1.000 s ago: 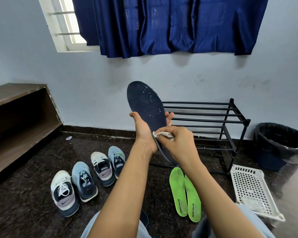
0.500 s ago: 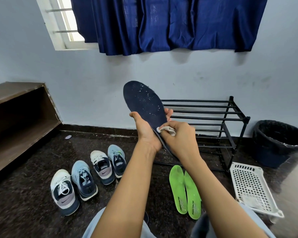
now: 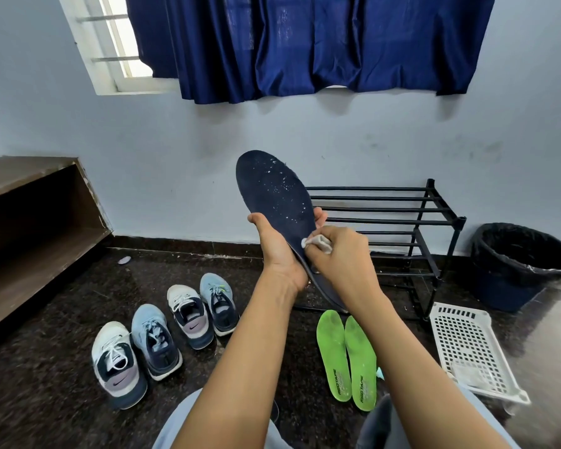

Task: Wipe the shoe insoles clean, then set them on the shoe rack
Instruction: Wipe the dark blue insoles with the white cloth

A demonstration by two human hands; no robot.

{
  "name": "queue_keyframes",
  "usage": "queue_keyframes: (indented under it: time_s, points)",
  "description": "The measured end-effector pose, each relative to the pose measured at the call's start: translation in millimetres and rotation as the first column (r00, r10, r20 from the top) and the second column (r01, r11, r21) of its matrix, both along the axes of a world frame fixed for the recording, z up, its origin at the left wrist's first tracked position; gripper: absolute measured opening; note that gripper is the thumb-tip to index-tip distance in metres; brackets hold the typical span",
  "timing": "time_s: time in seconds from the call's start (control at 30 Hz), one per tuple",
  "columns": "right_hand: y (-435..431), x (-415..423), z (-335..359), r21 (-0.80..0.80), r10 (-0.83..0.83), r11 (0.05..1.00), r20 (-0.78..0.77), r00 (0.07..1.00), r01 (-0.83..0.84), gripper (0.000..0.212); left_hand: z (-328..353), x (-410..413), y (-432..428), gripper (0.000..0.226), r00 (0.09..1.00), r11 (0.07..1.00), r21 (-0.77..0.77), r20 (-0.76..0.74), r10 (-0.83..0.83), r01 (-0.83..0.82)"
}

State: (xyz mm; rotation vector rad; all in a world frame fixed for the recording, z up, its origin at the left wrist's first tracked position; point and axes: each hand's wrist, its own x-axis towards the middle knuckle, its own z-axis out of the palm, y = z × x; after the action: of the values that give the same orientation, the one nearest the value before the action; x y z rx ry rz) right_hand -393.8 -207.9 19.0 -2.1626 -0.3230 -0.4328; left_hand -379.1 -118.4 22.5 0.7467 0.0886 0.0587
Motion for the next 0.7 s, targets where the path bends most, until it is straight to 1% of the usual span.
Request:
queue_keyframes:
  time_s: [0.07,0.13,0.17,0.23,0.33,0.37,0.43,0.5,0.53,0.6,0.67,0.7]
  points:
    - [0.2,0.7,1.6,0.044,-0.005,0.999,-0.009,1.000,0.006,0.019,-0.6,-0.9,-0.2,0.095,1.000,1.000,0.011,0.008,-0.004,0.004]
    - [0.1,4.6,4.9,0.125,-0.039,0.992,0.017,0.999,0.037,0.014,-0.2,-6.1,-3.7,0.097,1.000,0.999,0.044,0.021,-0.021,0.020]
    - [0.7,5.8,5.6,0.165,-0.072,0.984,0.039,0.997,0.065,0.015,0.3,-8.9,-6.0,0.098,0.999,0.998,0.051,0.024,-0.025,0.024]
    - [4.4,7.3,3.2,0.218,-0.168,0.965,0.095,0.981,0.144,0.027,0.4,-11.9,-8.7,0.098,0.999,0.998,0.044,0.026,-0.037,0.036]
    - [9.0,6.2,2.5,0.271,-0.267,0.937,0.152,0.952,0.220,0.030,-1.0,-10.9,-8.8,0.097,0.998,0.998,0.039,0.032,-0.054,0.053]
    - [9.3,6.1,2.9,0.275,-0.259,0.937,0.142,0.955,0.214,0.031,-1.0,-10.3,-8.2,0.097,0.998,0.998,0.043,0.030,-0.052,0.051]
    - [9.1,3.4,2.9,0.236,-0.170,0.962,0.119,0.978,0.138,0.032,-0.3,-8.1,-4.8,0.098,0.999,0.999,0.042,0.011,-0.035,0.034]
    - [11.6,-1.9,2.3,0.168,-0.055,0.985,0.100,0.993,0.038,0.025,1.7,-6.5,-0.1,0.099,1.000,0.998,0.054,-0.009,-0.009,0.010]
    - [13.6,-3.1,2.0,0.155,-0.030,0.988,0.097,0.995,0.015,0.020,2.7,-6.0,1.6,0.099,1.000,0.998,0.059,-0.014,0.005,-0.004]
    - [14.4,0.3,3.2,0.173,-0.069,0.984,0.108,0.992,0.050,0.018,3.0,-8.1,0.8,0.097,1.000,0.998,0.063,-0.016,-0.005,0.006]
    - [11.8,7.0,5.0,0.193,-0.155,0.973,0.137,0.978,0.128,0.023,2.7,-12.3,-4.7,0.097,1.000,0.996,0.092,-0.019,-0.020,0.022]
    - [11.5,7.0,5.5,0.198,-0.173,0.970,0.155,0.973,0.141,0.024,3.4,-14.0,-6.4,0.097,0.999,0.995,0.095,-0.027,-0.020,0.023]
